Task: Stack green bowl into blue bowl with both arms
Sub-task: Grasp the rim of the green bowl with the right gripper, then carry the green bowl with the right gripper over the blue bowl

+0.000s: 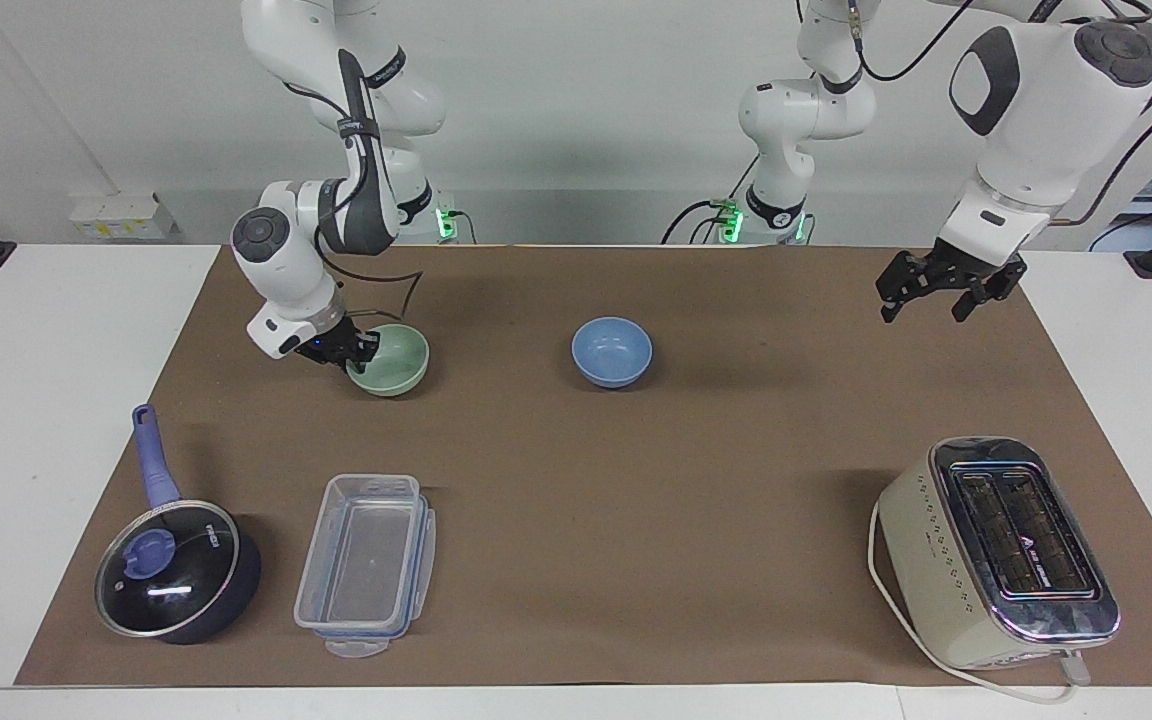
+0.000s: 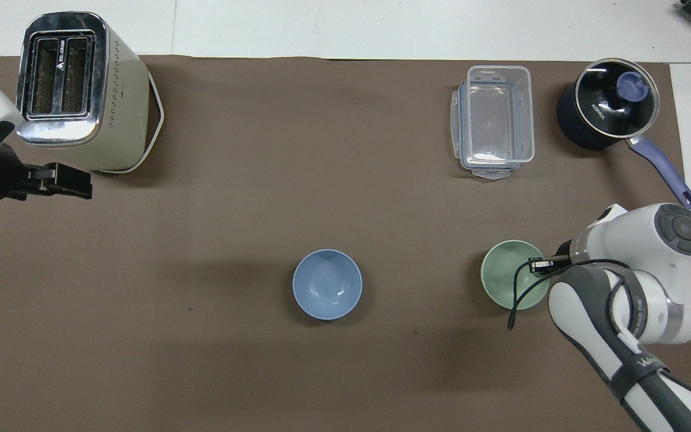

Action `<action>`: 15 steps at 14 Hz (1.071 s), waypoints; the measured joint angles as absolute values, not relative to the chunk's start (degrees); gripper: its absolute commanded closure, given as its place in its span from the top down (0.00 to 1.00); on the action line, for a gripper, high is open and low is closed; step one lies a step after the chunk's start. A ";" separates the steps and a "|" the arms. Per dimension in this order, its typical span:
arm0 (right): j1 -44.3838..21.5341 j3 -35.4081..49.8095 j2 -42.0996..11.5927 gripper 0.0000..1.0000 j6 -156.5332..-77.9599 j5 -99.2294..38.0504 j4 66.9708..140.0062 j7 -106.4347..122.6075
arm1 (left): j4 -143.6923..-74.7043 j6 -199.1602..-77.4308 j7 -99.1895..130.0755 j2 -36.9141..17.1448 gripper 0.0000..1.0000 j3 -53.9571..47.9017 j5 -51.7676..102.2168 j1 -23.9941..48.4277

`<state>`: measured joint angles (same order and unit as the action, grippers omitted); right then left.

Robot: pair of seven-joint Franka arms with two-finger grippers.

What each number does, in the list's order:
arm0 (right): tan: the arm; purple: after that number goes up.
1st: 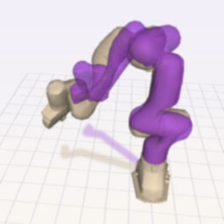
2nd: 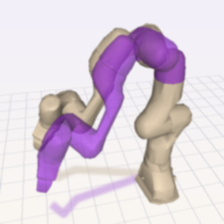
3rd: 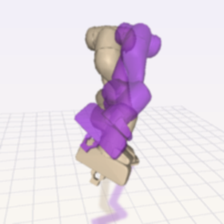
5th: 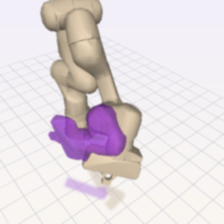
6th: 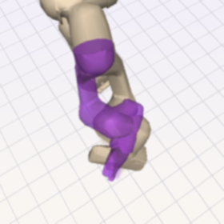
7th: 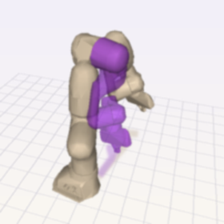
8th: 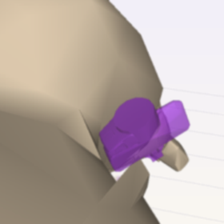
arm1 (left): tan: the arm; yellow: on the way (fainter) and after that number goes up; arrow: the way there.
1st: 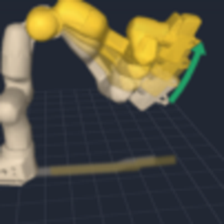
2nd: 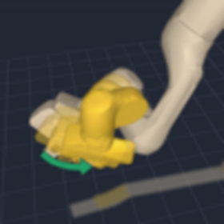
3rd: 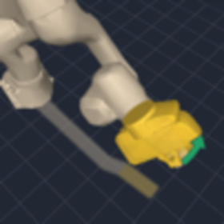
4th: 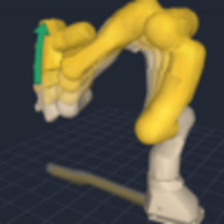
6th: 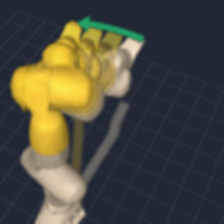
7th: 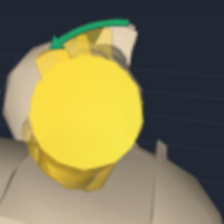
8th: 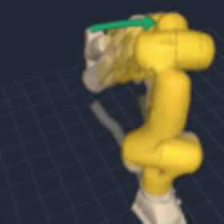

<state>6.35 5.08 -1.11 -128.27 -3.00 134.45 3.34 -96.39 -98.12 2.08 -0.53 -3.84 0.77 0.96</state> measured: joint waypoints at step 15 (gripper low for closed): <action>-22.65 6.46 2.70 0.00 -126.38 -14.70 127.23 -18.34 | -96.39 -98.12 2.08 -0.54 1.00 -3.84 0.77 0.96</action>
<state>-22.65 6.46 2.70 -126.38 -14.70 127.23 -18.34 -96.39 -98.12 2.08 -0.54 -3.84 0.77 0.96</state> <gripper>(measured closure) 0.947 0.000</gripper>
